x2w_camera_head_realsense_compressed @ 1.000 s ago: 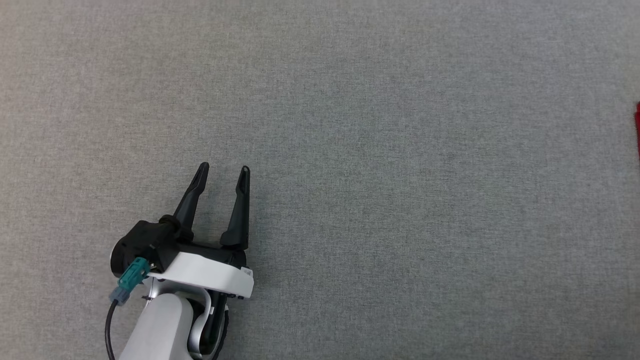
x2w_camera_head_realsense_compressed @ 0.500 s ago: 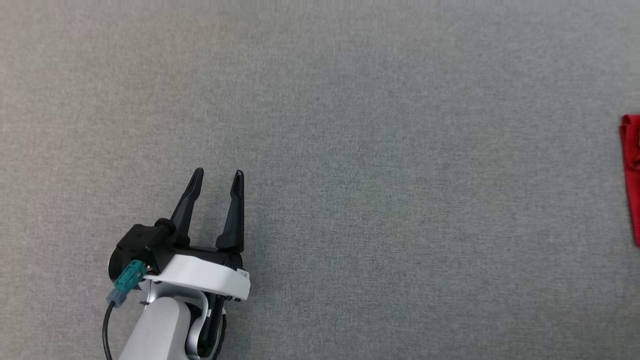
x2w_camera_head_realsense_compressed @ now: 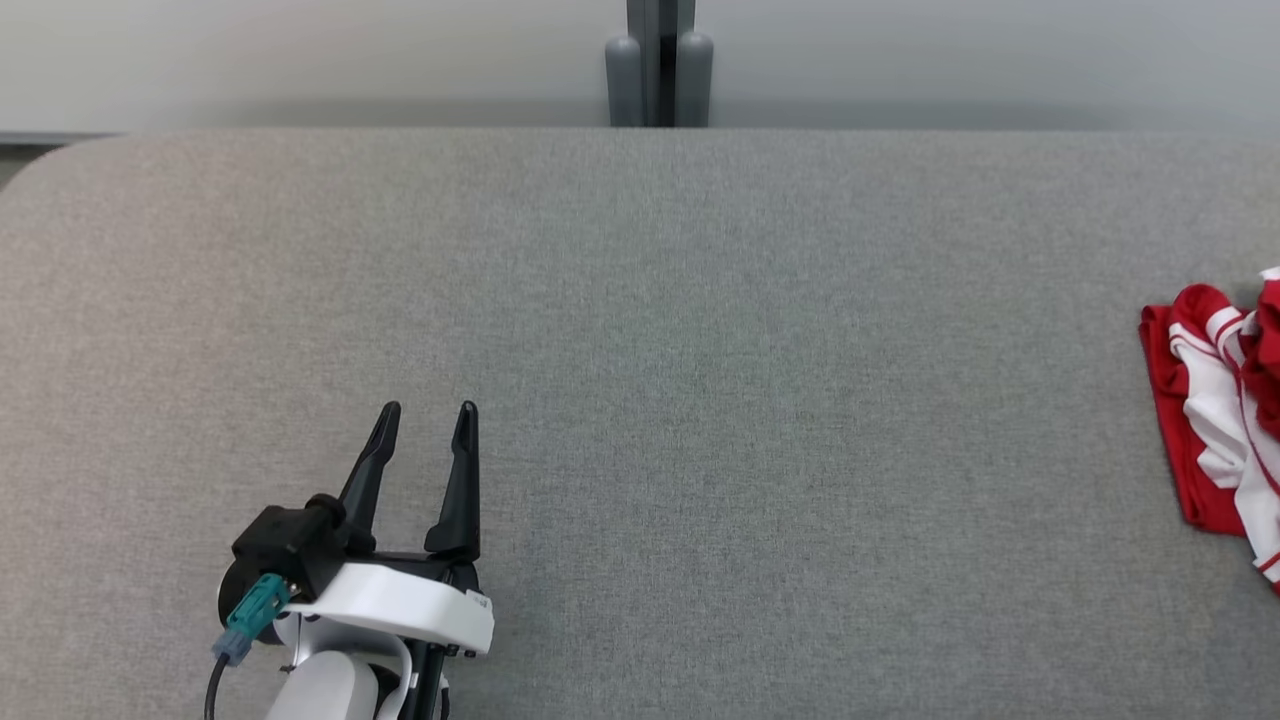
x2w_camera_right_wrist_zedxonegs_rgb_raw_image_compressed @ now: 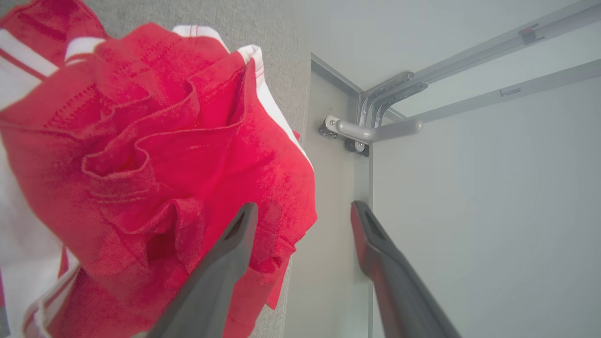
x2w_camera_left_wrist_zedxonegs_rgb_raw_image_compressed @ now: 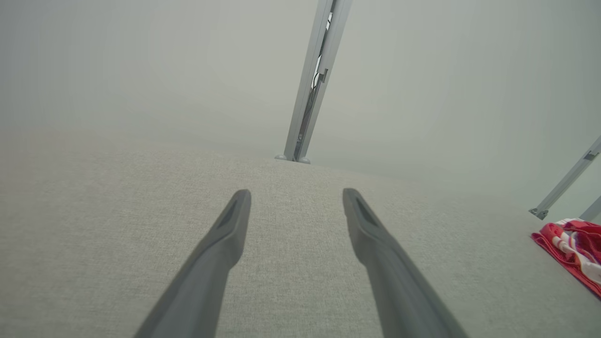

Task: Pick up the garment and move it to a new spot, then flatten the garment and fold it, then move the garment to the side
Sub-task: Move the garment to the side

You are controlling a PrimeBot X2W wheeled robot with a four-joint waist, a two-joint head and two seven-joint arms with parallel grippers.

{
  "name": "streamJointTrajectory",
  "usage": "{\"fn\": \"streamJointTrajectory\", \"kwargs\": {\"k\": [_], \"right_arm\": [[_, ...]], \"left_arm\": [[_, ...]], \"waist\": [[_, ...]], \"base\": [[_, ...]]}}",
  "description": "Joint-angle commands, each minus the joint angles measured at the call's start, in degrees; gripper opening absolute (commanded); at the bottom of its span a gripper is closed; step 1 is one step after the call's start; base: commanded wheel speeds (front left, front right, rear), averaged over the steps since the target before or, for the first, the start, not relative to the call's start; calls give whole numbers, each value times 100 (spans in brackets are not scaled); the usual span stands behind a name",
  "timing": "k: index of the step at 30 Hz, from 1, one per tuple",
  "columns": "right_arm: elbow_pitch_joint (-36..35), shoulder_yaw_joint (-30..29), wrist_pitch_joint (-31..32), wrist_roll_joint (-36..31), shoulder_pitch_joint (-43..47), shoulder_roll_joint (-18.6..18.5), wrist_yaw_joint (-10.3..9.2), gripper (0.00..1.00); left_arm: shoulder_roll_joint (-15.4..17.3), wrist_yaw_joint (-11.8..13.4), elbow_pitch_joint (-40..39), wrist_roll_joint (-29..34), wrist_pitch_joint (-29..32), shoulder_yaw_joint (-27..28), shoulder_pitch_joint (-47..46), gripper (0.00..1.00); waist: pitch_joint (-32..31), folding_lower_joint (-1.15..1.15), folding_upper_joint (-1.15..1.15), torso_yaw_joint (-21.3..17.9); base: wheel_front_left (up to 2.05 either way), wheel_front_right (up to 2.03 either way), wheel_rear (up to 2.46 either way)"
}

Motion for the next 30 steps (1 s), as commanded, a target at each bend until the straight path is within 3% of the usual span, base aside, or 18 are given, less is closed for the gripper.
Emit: {"fn": "streamJointTrajectory", "kwargs": {"k": [1,5,12,16,19,23,26,30], "right_arm": [[-60,26,-102,-76,-86,-15,-1,100],[-309,-46,-577,-137,-210,80,-1,100],[-1112,-464,-1809,340,53,393,-1,100],[-1614,-926,-2701,734,336,693,0,100],[-1974,-1355,-2920,673,575,841,-1,100],[-3094,-3121,-2930,53,1303,1176,-1,100],[-4126,-4667,-2922,-852,2394,1939,1,100],[-5446,-5699,-2923,-2008,3765,2969,-1,100]], "left_arm": [[23,36,-12,-47,-16,48,79,100],[24,56,-54,-21,-16,144,220,100],[22,42,-138,-66,-16,368,427,100],[24,-5,-195,-19,-16,497,529,100],[20,-28,-245,53,-16,554,580,100],[25,-35,-310,104,-16,659,633,100],[20,13,-374,140,-16,717,714,100],[19,42,-518,277,-16,726,814,100]], "waist": [[-230,0,0,6],[-477,0,0,-13],[-808,0,0,-101],[-960,0,0,-164],[-1034,0,0,-202],[-1083,0,0,-241],[-1112,0,0,-288],[-1133,0,0,-318]], "base": [[0,0,0],[0,0,0],[0,0,0],[0,0,0],[0,0,0],[0,0,0],[0,0,0],[0,0,0]]}}
